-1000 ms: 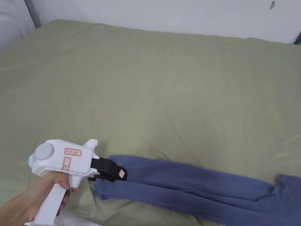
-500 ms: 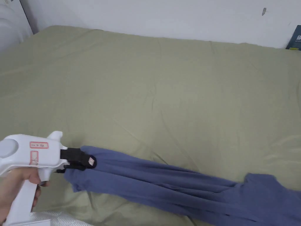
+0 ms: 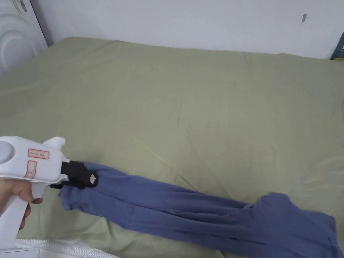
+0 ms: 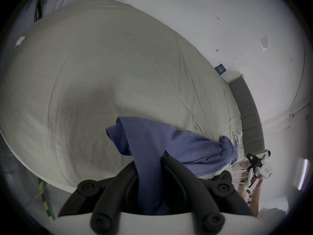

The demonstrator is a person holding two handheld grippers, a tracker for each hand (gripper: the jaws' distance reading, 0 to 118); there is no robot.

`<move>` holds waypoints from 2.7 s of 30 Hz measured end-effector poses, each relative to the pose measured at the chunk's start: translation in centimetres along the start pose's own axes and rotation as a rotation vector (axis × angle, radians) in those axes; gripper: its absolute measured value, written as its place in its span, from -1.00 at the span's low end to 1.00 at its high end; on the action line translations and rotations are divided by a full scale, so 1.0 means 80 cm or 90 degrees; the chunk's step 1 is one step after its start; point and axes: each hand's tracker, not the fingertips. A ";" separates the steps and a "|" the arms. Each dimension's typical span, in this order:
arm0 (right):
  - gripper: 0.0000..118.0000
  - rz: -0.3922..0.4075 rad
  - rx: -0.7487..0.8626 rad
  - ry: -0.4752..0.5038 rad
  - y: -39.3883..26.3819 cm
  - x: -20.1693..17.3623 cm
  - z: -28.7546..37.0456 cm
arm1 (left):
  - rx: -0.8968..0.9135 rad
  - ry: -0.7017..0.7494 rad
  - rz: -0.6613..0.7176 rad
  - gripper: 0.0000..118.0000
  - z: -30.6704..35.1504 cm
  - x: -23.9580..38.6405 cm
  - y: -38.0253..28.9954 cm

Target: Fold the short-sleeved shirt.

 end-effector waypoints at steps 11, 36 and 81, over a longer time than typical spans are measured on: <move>-1.00 0.054 -0.022 0.019 -0.015 -0.025 0.003 | -0.035 0.054 -0.116 -0.91 -0.005 0.156 -0.015; -1.00 0.045 -0.081 0.050 -0.040 0.000 -0.008 | -0.127 -0.112 -0.127 0.96 -0.151 0.277 -0.057; -1.00 0.061 -0.068 0.098 -0.023 -0.072 -0.036 | 0.027 -0.117 0.076 -1.00 -0.096 0.053 -0.040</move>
